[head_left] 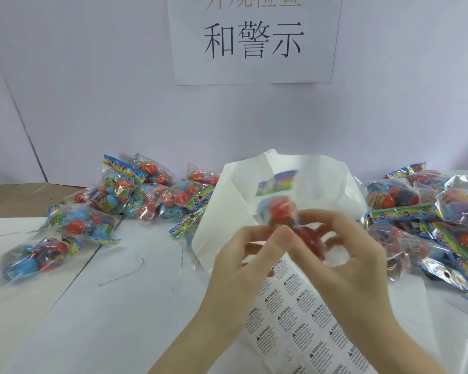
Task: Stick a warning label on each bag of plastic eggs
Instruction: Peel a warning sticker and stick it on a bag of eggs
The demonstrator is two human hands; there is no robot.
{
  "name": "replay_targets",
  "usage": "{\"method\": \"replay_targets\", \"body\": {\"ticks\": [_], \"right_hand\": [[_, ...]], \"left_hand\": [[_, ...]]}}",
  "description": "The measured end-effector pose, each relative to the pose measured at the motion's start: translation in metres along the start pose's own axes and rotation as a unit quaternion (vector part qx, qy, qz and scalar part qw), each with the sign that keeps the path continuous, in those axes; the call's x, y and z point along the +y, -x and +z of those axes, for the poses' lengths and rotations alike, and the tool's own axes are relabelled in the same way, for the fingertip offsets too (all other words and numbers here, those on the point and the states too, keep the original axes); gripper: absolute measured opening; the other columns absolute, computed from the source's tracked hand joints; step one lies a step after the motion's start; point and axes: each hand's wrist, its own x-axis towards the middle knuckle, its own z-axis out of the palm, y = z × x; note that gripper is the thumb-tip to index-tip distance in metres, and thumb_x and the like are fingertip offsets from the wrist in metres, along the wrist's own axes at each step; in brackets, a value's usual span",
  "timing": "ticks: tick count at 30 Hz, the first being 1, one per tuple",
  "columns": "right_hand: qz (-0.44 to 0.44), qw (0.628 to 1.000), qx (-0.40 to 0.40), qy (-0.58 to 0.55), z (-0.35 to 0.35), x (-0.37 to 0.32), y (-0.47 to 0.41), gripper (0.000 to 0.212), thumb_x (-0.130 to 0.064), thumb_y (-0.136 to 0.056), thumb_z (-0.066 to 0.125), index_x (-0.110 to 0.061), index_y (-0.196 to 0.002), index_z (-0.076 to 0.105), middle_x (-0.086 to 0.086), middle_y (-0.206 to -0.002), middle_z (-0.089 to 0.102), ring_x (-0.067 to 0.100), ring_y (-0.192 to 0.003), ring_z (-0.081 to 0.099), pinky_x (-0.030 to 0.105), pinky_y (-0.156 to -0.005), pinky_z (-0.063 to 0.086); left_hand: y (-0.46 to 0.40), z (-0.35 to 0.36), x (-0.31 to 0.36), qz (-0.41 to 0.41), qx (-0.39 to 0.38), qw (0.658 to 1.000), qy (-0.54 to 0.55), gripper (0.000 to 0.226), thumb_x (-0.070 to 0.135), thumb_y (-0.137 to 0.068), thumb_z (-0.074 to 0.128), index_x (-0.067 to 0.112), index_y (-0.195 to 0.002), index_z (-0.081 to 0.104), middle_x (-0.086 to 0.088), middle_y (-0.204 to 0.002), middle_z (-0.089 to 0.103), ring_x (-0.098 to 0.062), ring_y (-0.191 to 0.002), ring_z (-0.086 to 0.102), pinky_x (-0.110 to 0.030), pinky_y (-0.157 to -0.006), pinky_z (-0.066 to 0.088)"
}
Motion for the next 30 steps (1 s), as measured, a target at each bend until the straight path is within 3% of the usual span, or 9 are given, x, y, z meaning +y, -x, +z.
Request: {"method": "replay_targets", "body": {"ticks": [2,5,10,13,17,19,21,26,30], "right_hand": [[-0.039,0.996,-0.069,-0.032,0.0,-0.001,0.003,0.019,-0.04,-0.071,0.064,-0.033,-0.089,0.067,-0.012,-0.078,0.068,0.007,-0.075,0.059,0.013,-0.068,0.04],[0.007,0.981,-0.134,-0.144,-0.004,-0.004,0.003,0.022,-0.038,-0.073,0.06,-0.029,-0.087,0.074,-0.006,-0.08,0.072,0.016,-0.077,0.063,0.027,-0.07,0.047],[0.099,0.979,-0.017,-0.176,-0.006,0.0,-0.003,0.022,-0.032,-0.067,0.069,-0.032,-0.089,0.069,-0.013,-0.079,0.067,0.001,-0.065,0.052,0.012,-0.06,0.042],[0.173,0.969,-0.05,-0.169,-0.008,0.005,-0.007,0.038,-0.041,-0.061,0.068,-0.032,-0.098,0.065,-0.017,-0.09,0.066,0.0,-0.076,0.056,0.012,-0.068,0.043],[0.204,0.945,-0.157,-0.202,-0.008,0.001,-0.01,0.03,-0.045,-0.066,0.072,-0.021,-0.083,0.076,0.002,-0.081,0.074,0.006,-0.074,0.063,0.014,-0.071,0.048],[0.192,0.947,-0.155,-0.203,-0.008,-0.002,-0.009,0.028,-0.046,-0.06,0.08,-0.022,-0.075,0.076,0.002,-0.073,0.073,0.007,-0.066,0.062,0.017,-0.066,0.049],[0.184,0.951,-0.139,-0.207,-0.008,0.0,-0.008,0.032,-0.049,-0.056,0.068,-0.022,-0.07,0.077,0.003,-0.07,0.073,0.009,-0.063,0.064,0.021,-0.064,0.051],[0.159,0.968,-0.1,-0.165,-0.006,0.005,-0.007,0.043,-0.062,-0.056,0.067,-0.019,-0.058,0.073,0.005,-0.055,0.065,0.01,-0.056,0.054,0.026,-0.061,0.045],[0.176,0.959,-0.102,-0.196,-0.006,0.001,-0.009,0.03,-0.055,-0.057,0.065,-0.027,-0.062,0.076,-0.001,-0.06,0.07,0.001,-0.052,0.059,0.01,-0.057,0.046]], "left_hand": [[0.001,0.0,0.001,0.002,-0.029,0.999,0.033,0.056,0.06,-0.06,0.06,0.021,-0.1,0.067,0.005,-0.095,0.073,-0.016,-0.091,0.067,-0.027,-0.079,0.055],[-0.001,-0.004,0.004,-0.017,-0.021,0.996,0.085,0.049,0.048,-0.063,0.072,0.016,-0.1,0.07,-0.008,-0.095,0.073,-0.021,-0.09,0.068,-0.025,-0.076,0.056],[-0.005,-0.01,0.006,-0.07,0.0,0.991,0.115,0.023,0.022,-0.046,0.082,0.023,-0.068,0.074,0.003,-0.066,0.068,-0.01,-0.06,0.061,-0.017,-0.058,0.048],[-0.004,-0.012,0.009,-0.091,-0.03,0.987,0.128,0.007,0.019,-0.057,0.073,0.02,-0.064,0.074,0.001,-0.065,0.067,-0.01,-0.055,0.059,-0.019,-0.052,0.047],[-0.003,-0.011,0.011,-0.101,-0.058,0.985,0.125,0.01,0.023,-0.061,0.068,0.018,-0.066,0.075,-0.001,-0.064,0.068,-0.01,-0.053,0.06,-0.017,-0.05,0.046],[-0.003,-0.01,0.011,-0.103,-0.064,0.987,0.11,0.013,0.025,-0.058,0.078,0.019,-0.069,0.075,-0.001,-0.067,0.068,-0.009,-0.054,0.059,-0.017,-0.051,0.047],[-0.003,-0.009,0.009,-0.104,-0.049,0.988,0.099,0.031,0.029,-0.046,0.089,0.016,-0.071,0.075,-0.002,-0.068,0.068,-0.009,-0.055,0.059,-0.017,-0.052,0.048],[-0.003,-0.005,0.009,-0.101,-0.026,0.99,0.099,0.044,0.044,-0.043,0.075,0.013,-0.074,0.074,0.0,-0.067,0.068,-0.007,-0.051,0.058,-0.015,-0.053,0.047],[-0.004,-0.006,0.009,-0.106,-0.006,0.99,0.097,0.057,0.058,-0.053,0.062,0.011,-0.082,0.074,-0.005,-0.074,0.073,-0.012,-0.056,0.063,-0.021,-0.053,0.05]]}}
